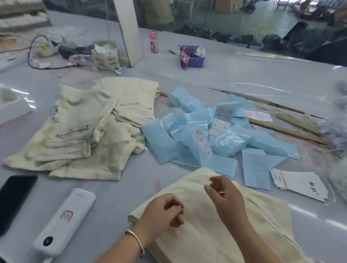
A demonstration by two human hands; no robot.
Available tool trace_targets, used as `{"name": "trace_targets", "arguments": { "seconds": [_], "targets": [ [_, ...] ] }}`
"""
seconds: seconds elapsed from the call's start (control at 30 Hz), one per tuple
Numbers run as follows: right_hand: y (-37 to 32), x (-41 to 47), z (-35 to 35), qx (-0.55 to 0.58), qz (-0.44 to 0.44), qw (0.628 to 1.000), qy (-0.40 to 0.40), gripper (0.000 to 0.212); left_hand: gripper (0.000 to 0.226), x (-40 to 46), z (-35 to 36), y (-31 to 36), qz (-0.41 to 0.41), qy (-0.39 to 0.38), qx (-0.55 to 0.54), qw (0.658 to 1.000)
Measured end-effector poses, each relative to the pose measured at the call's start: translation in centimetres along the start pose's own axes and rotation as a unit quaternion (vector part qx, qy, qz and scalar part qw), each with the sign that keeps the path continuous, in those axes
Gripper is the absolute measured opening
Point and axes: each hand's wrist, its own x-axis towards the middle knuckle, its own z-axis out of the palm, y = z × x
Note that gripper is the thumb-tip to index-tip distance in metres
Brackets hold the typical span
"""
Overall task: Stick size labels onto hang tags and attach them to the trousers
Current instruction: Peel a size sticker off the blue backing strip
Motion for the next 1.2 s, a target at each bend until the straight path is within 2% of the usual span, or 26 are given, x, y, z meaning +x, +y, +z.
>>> {"name": "trace_targets", "arguments": {
  "seconds": [0.1,0.2,0.27,0.33,0.4,0.47,0.5,0.57,0.63,0.7,0.77,0.83,0.9,0.97,1.0,1.07,1.1,1.13,1.17,1.2],
  "targets": [
    [-1.8,4.4,4.9,-0.019,0.008,1.0,-0.013,0.02,0.019,3.1,-2.4,1.0,0.02,0.012,0.001,1.0],
    [-3.2,8.8,9.3,-0.043,0.002,0.999,-0.027,0.031,0.02,6.7,-4.5,2.3,0.018,0.049,-0.047,0.998],
    [-3.9,11.6,11.7,-0.058,-0.008,0.998,-0.033,0.044,0.019,8.6,-5.8,3.0,0.009,0.07,-0.093,0.993],
    [-4.4,14.1,13.6,-0.086,-0.005,0.996,-0.036,0.062,0.02,9.9,-7.1,3.3,0.022,0.097,-0.091,0.991],
    [-4.6,16.1,15.1,-0.116,0.019,0.992,-0.04,0.076,0.023,11.1,-8.8,2.9,0.071,0.158,0.003,0.985],
    [-4.6,17.5,16.0,-0.165,0.064,0.983,-0.049,0.08,0.02,12.2,-10.5,2.2,0.092,0.176,0.162,0.967],
    [-4.6,17.9,16.3,-0.201,0.079,0.975,-0.05,0.076,0.018,12.6,-11.0,1.8,0.073,0.144,0.226,0.961],
    [-4.4,18.3,16.6,-0.224,0.087,0.97,-0.041,0.05,0.024,13.3,-11.4,0.9,0.018,0.029,0.273,0.962],
    [-4.2,18.3,16.6,-0.139,0.09,0.985,-0.043,0.017,0.036,13.4,-11.4,0.2,-0.012,-0.065,0.255,0.965],
    [-4.3,17.9,16.5,-0.036,0.085,0.995,-0.039,0.02,0.043,13.5,-11.6,-0.2,-0.045,-0.117,0.205,0.971],
    [-4.7,17.6,16.0,0.017,0.059,0.998,0.019,0.029,0.044,14.0,-11.7,-0.3,-0.081,-0.086,0.13,0.984],
    [-5.2,17.0,15.3,0.009,0.013,0.997,0.081,0.034,0.04,14.9,-11.5,0.2,-0.066,0.011,0.054,0.996],
    [-5.7,16.3,14.9,-0.02,-0.025,0.996,0.083,0.024,0.027,15.9,-11.3,1.2,-0.009,0.131,0.031,0.991],
    [-6.2,15.1,14.8,-0.049,-0.063,0.995,0.053,0.013,0.023,16.7,-11.4,2.6,0.047,0.21,0.011,0.976],
    [-6.5,14.6,14.5,-0.06,-0.097,0.991,0.071,0.014,0.025,16.9,-11.4,3.2,0.075,0.227,0.0,0.971],
    [-6.5,14.8,12.9,-0.071,-0.164,0.965,0.194,0.013,0.029,17.2,-10.9,4.2,0.117,0.224,0.007,0.968],
    [-6.0,15.5,11.7,-0.079,-0.156,0.948,0.267,0.01,0.03,17.2,-10.5,4.5,0.131,0.211,0.015,0.969],
    [-5.5,16.4,10.3,-0.089,-0.115,0.939,0.311,0.019,0.031,17.2,-10.1,4.7,0.14,0.196,0.017,0.97],
    [-5.1,17.4,8.9,-0.095,-0.049,0.948,0.298,0.037,0.031,17.2,-9.8,4.8,0.146,0.181,0.016,0.972],
    [-4.6,18.4,7.6,-0.092,0.027,0.969,0.226,0.056,0.031,17.1,-9.5,4.9,0.148,0.166,0.013,0.975]
  ]
}}
